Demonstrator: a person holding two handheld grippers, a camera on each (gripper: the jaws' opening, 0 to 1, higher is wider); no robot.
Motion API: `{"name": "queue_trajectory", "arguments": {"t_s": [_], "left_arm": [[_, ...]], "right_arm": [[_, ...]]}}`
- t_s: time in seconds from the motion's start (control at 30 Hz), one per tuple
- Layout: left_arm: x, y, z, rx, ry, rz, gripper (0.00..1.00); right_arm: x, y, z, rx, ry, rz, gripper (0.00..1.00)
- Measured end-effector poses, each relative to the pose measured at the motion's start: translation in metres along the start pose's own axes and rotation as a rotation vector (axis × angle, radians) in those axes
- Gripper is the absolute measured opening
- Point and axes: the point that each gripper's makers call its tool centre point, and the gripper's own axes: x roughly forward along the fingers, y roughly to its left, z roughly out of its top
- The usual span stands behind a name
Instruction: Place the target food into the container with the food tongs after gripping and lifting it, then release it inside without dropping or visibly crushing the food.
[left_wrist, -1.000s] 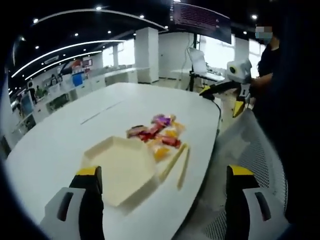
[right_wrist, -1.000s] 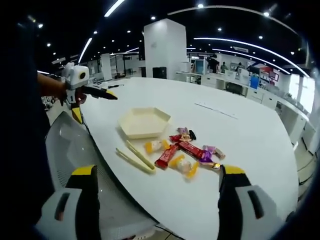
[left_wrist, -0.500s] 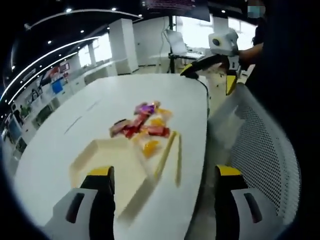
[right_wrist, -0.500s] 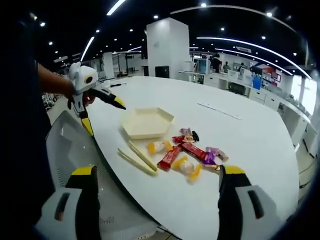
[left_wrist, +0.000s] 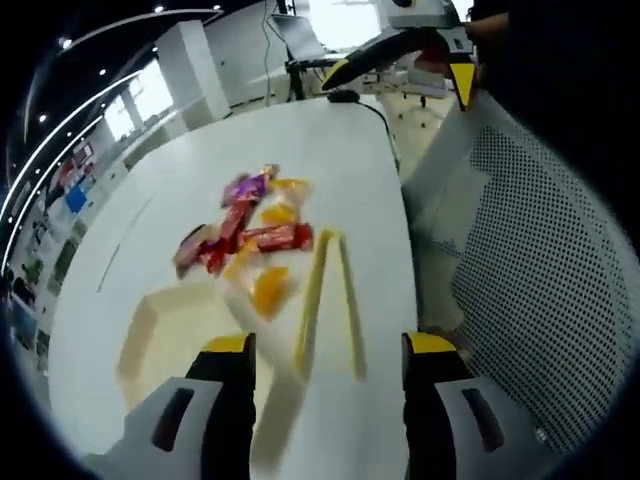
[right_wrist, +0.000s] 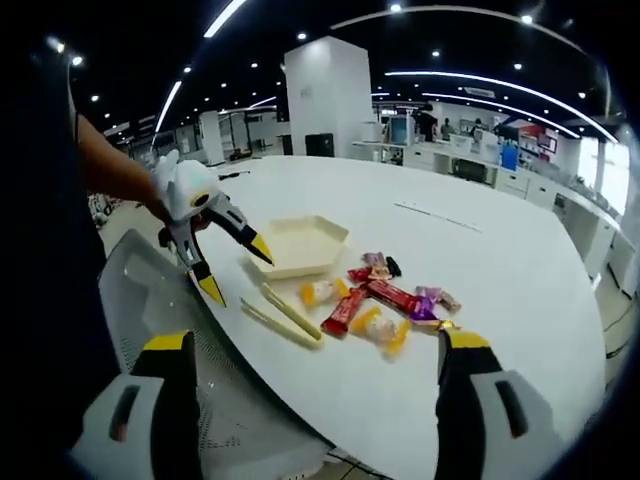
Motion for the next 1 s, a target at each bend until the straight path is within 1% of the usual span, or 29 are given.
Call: {"name": "queue_trajectory", "arguments": {"t_s": [0.03,0.07,0.1,0.13,0.23,0.3,0.33,0.37,0.43,0.47,0.5,0.53,0.57,0.6,0.63,0.7,0.77,0.8,0.83,0.87,0.9,0.93,1.0], "left_arm": [[0.005,0.002,-0.004,0.027,0.029,0.001,0.54],[0.007,0.002,-0.005,0.034,0.039,0.001,0.51],[0.012,0.004,-0.010,0.054,0.070,0.004,0.49],[0.014,0.004,-0.011,0.058,0.081,0.008,0.48],[0.022,0.004,-0.014,0.018,0.094,-0.010,0.46],[0.024,0.005,-0.018,0.017,0.119,-0.005,0.43],[0.026,0.004,-0.020,0.006,0.127,-0.010,0.41],[0.028,0.004,-0.018,0.001,0.114,-0.010,0.39],[0.030,0.004,-0.020,-0.005,0.124,-0.015,0.36],[0.031,0.004,-0.022,-0.009,0.134,-0.009,0.32],[0.033,0.004,-0.025,-0.028,0.151,-0.009,0.29],[0.034,0.003,-0.027,-0.040,0.161,-0.009,0.28],[0.035,0.001,-0.027,-0.033,0.158,-0.007,0.27],[0.036,0.005,-0.018,-0.028,0.108,0.014,0.27],[0.031,0.002,-0.026,-0.061,0.151,0.003,0.26],[0.031,0.005,-0.025,-0.047,0.137,0.034,0.21],[0.030,0.007,-0.025,0.010,0.147,0.053,0.14],[0.029,0.006,-0.025,0.000,0.147,0.054,0.11],[0.029,0.009,-0.024,-0.004,0.147,0.058,0.09],[0.028,0.009,-0.025,-0.033,0.144,0.057,0.07],[0.029,0.009,-0.025,-0.044,0.134,0.054,0.05],[0.028,0.008,-0.025,-0.041,0.130,0.054,0.03],[0.027,0.004,-0.024,-0.014,0.122,0.045,0.03]], "right_arm": [[0.000,0.000,0.000,0.003,0.000,-0.001,1.00],[0.000,0.000,0.000,0.004,0.001,-0.001,1.00],[0.000,0.000,0.000,0.007,0.000,-0.001,1.00],[0.000,0.000,0.000,0.009,-0.001,-0.001,1.00],[0.001,-0.001,0.001,0.014,-0.003,-0.004,1.00],[0.000,-0.001,0.001,0.019,-0.006,-0.005,1.00],[0.000,-0.001,0.001,0.022,-0.005,-0.006,1.00],[0.000,-0.001,0.000,0.025,-0.005,-0.006,1.00],[0.000,0.000,-0.002,0.032,-0.002,-0.004,1.00],[0.000,0.000,-0.002,0.032,-0.001,-0.004,1.00],[0.001,0.000,-0.003,0.033,0.001,-0.004,1.00],[0.001,0.000,-0.003,0.035,0.001,-0.004,1.00],[0.001,0.001,-0.003,0.038,0.001,-0.003,1.00],[0.001,0.000,-0.004,0.039,0.002,-0.004,1.00],[0.002,0.000,-0.004,0.039,0.003,-0.004,1.00],[0.002,0.001,-0.004,0.039,0.003,-0.001,1.00],[0.002,0.000,-0.004,0.033,0.008,0.001,1.00],[0.002,0.000,-0.004,0.030,0.010,0.001,1.00],[0.002,-0.001,-0.004,0.029,0.011,0.001,1.00],[0.002,-0.001,-0.003,0.024,0.013,0.001,1.00],[0.002,-0.002,-0.003,0.019,0.015,0.000,1.00],[0.002,-0.003,-0.003,0.017,0.014,0.000,1.00],[0.002,-0.004,-0.002,0.018,0.012,0.000,1.00]]}}
